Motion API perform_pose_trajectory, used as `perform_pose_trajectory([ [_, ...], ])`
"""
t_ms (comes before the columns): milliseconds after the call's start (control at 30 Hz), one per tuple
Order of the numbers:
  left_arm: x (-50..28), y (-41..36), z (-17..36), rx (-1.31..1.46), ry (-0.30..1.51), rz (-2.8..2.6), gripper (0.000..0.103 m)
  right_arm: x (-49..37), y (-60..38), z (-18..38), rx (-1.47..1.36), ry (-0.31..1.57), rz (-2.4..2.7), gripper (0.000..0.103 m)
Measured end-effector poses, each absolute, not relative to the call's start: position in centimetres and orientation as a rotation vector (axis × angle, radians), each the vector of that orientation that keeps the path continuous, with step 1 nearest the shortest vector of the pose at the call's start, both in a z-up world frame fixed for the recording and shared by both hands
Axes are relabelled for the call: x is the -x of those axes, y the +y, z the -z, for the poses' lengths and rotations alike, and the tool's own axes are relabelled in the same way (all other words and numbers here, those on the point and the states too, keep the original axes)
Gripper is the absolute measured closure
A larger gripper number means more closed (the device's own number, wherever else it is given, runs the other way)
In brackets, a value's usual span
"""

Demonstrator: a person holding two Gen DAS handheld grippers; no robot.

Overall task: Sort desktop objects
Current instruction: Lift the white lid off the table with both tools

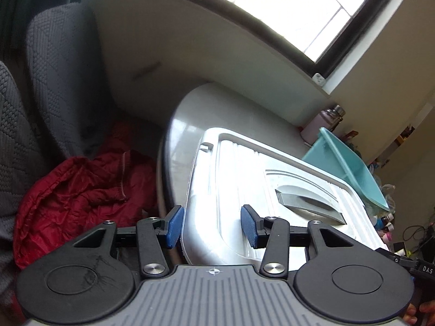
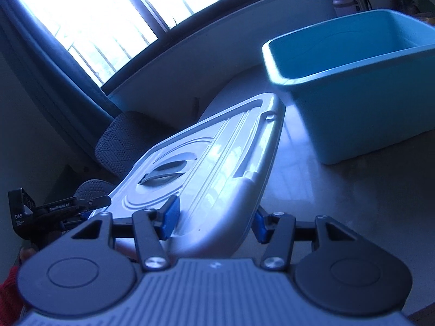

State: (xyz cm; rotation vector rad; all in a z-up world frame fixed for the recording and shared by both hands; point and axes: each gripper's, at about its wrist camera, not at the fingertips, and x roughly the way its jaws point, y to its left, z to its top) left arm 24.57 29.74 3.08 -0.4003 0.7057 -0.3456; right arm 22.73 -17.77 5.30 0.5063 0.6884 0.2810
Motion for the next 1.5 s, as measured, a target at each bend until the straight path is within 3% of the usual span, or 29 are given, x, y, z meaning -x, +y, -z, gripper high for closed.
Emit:
perform_pose_trajectory([
  [733,-2.3,24.2,-5.9,0.474,0.53,0.062,0.056,-14.9,-22.2,-6.1,-0.425,0.649,-0.593,0.048],
  [1500,1.7,9.4,-6.7,0.402,0.563,0.246,0.056,-4.3,-35.2,-5.9,-0.466,0.597,-0.445,0.048],
])
